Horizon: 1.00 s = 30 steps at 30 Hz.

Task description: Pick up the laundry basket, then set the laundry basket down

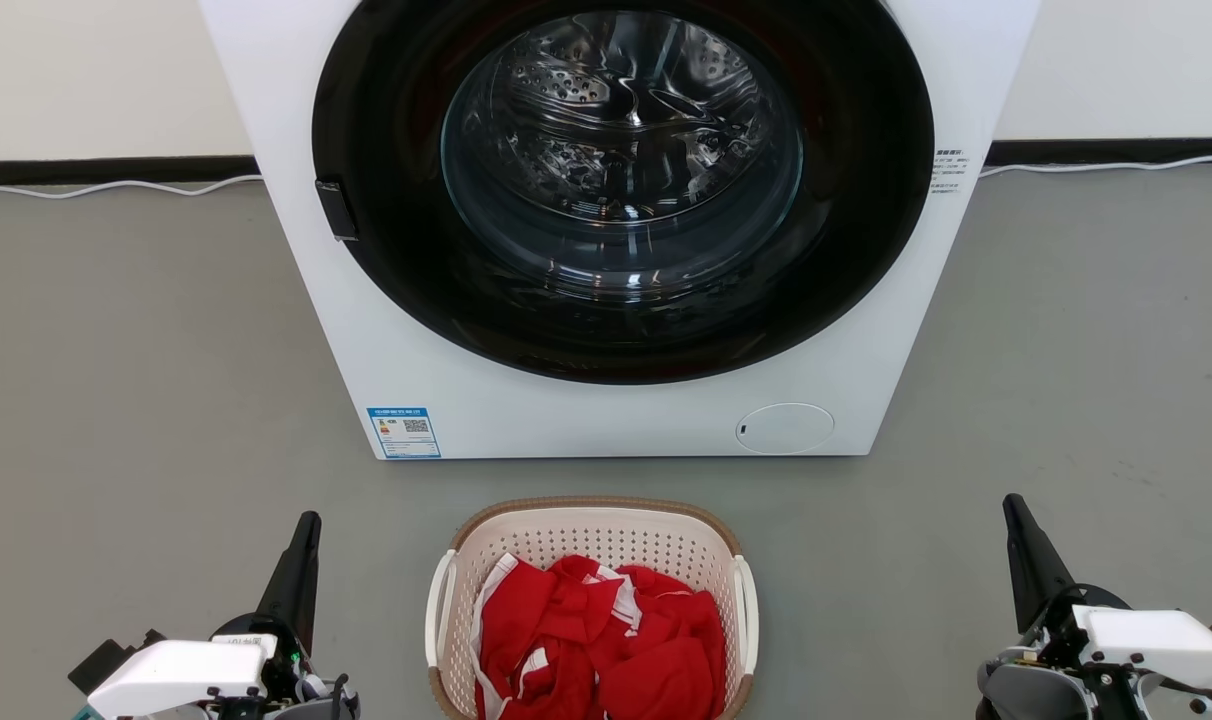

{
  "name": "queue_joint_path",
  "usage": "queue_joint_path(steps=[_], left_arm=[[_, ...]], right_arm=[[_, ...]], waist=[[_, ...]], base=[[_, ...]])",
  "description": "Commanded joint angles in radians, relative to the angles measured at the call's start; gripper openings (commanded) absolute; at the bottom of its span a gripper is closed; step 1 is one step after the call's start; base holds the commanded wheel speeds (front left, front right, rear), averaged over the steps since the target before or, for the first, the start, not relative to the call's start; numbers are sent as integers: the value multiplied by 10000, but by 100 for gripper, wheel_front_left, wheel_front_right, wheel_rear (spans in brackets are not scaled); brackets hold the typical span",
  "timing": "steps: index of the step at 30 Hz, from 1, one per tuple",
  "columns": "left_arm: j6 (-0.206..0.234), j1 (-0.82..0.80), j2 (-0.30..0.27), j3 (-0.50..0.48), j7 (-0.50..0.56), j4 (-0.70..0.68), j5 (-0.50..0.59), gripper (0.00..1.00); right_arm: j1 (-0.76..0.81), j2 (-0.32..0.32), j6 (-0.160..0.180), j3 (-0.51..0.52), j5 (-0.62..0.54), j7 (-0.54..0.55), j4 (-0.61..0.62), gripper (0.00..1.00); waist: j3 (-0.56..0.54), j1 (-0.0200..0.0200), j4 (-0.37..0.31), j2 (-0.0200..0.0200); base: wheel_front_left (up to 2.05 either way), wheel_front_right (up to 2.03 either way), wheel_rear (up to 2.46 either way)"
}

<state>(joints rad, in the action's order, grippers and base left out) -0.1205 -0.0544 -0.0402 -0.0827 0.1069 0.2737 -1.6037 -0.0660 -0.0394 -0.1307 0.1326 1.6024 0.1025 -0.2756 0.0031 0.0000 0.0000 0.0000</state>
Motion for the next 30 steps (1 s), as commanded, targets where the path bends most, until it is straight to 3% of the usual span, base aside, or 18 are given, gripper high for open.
queue_joint_path(steps=[1,30], left_arm=[[-102,-537,-100,-311,63,-285,-49,0],[-102,-536,-100,-310,63,-286,-50,0]], right_arm=[[-419,-108,0,-193,67,103,309,0],[-419,-108,0,-193,67,103,309,0]], waist=[[0,0,0,0],[0,0,0,0]], base=[[0,0,0],[0,0,0]])
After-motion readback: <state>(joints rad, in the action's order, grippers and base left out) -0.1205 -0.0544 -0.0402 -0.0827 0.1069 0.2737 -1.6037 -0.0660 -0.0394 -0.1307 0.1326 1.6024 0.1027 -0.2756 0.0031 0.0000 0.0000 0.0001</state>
